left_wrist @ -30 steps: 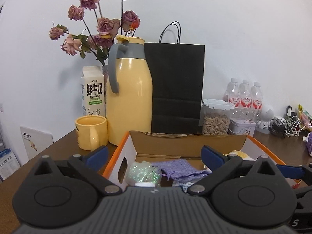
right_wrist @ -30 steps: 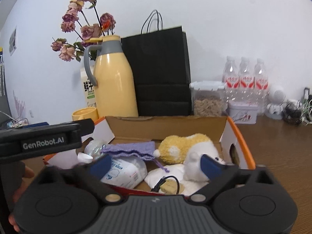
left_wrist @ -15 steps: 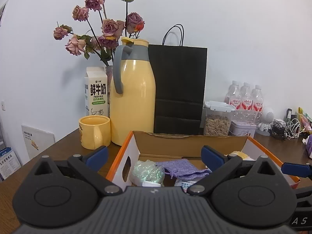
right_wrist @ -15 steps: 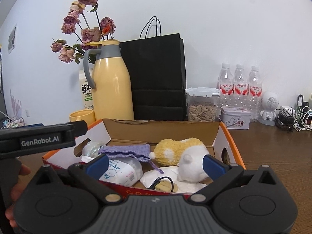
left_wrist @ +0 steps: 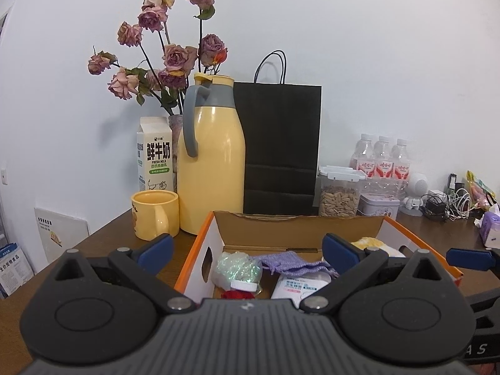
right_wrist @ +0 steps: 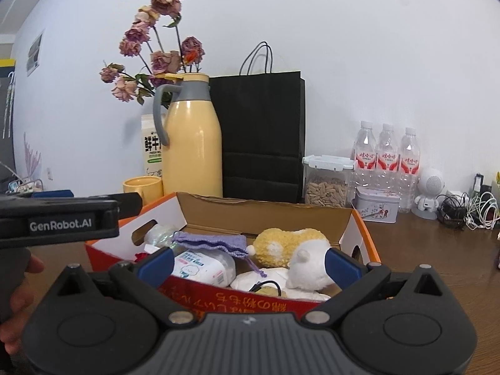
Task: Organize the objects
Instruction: 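Withdraw both tools back over the table items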
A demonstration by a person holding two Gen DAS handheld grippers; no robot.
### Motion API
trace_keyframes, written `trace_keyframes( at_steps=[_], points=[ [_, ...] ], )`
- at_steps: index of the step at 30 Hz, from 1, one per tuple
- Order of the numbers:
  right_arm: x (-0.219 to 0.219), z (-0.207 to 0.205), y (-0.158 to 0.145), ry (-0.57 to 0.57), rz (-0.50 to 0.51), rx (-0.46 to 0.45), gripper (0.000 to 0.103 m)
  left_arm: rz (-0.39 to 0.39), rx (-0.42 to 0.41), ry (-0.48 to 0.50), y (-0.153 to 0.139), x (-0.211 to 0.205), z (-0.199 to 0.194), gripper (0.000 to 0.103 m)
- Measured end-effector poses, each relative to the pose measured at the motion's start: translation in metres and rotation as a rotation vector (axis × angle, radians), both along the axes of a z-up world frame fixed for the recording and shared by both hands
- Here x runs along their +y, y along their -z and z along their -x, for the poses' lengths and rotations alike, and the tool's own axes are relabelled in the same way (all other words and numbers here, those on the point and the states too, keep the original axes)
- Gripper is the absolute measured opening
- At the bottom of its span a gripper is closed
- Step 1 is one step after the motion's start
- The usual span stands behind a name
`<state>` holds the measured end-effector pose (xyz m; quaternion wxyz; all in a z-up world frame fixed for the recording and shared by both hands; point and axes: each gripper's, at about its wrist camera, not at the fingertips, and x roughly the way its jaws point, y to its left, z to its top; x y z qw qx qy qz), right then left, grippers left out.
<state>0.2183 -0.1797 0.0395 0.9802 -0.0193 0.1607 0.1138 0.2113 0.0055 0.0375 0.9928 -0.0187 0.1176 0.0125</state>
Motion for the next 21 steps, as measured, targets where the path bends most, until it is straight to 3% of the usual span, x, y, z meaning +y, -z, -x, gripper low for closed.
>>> trace_keyframes(
  at_steps=[9,21],
  points=[
    [0.001,0.027,0.002,0.024,0.042,0.003,0.103,-0.007,0.033,0.013,0.004,0.005,0.028,0.103],
    [0.000,0.068,0.014,0.053,0.060,0.092,0.103,-0.033,0.083,0.014,0.010,0.021,0.069,0.103]
  ],
)
